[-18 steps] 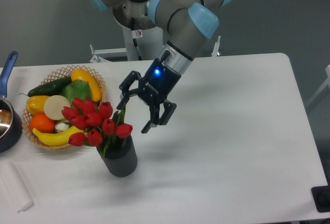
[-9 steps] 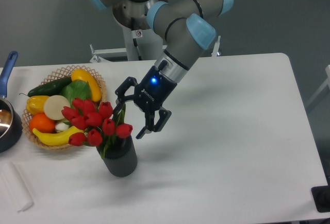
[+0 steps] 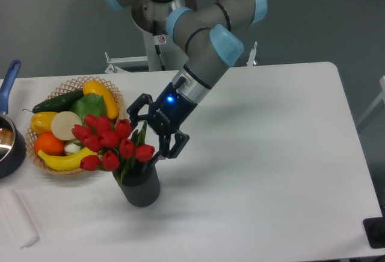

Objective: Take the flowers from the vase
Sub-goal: 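Lower the open gripper around the tulip stems above the vase rim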

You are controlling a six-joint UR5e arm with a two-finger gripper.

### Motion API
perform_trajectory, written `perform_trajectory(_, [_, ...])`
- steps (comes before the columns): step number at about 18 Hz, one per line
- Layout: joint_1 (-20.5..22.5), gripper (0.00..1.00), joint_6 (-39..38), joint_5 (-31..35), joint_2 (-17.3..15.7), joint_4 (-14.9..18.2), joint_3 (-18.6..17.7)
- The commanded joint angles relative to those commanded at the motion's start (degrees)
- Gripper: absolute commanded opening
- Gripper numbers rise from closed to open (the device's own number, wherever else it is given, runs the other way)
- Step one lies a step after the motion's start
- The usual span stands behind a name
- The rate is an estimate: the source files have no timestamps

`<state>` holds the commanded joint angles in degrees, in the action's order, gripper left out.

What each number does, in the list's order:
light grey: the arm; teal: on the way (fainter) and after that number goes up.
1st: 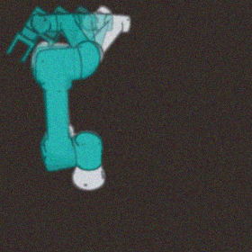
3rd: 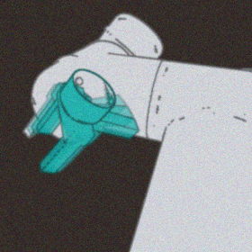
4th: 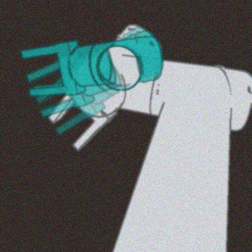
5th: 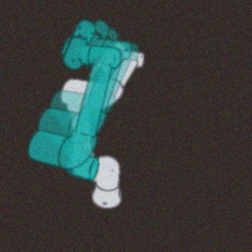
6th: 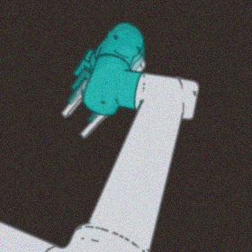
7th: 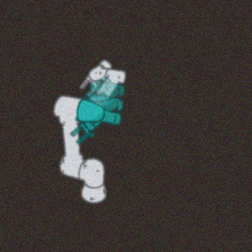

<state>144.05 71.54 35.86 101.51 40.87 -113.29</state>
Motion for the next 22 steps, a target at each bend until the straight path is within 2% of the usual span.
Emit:
perform_trajectory(5, [-1.05,1.00,0.35,0.00,-0.18,-0.26,-0.09])
perform_trajectory(15, [-1.93,1.00,0.26,0.00,2.11,-0.35,2.63])
perform_trajectory(20, [-2.72,1.00,-0.09,-0.09,2.46,-0.35,2.81])
perform_trajectory(21, [-2.72,0.99,-0.17,-0.09,2.46,-0.35,2.90])
perform_trajectory(22, [-2.72,0.89,-0.26,-0.09,2.37,-0.35,2.90])
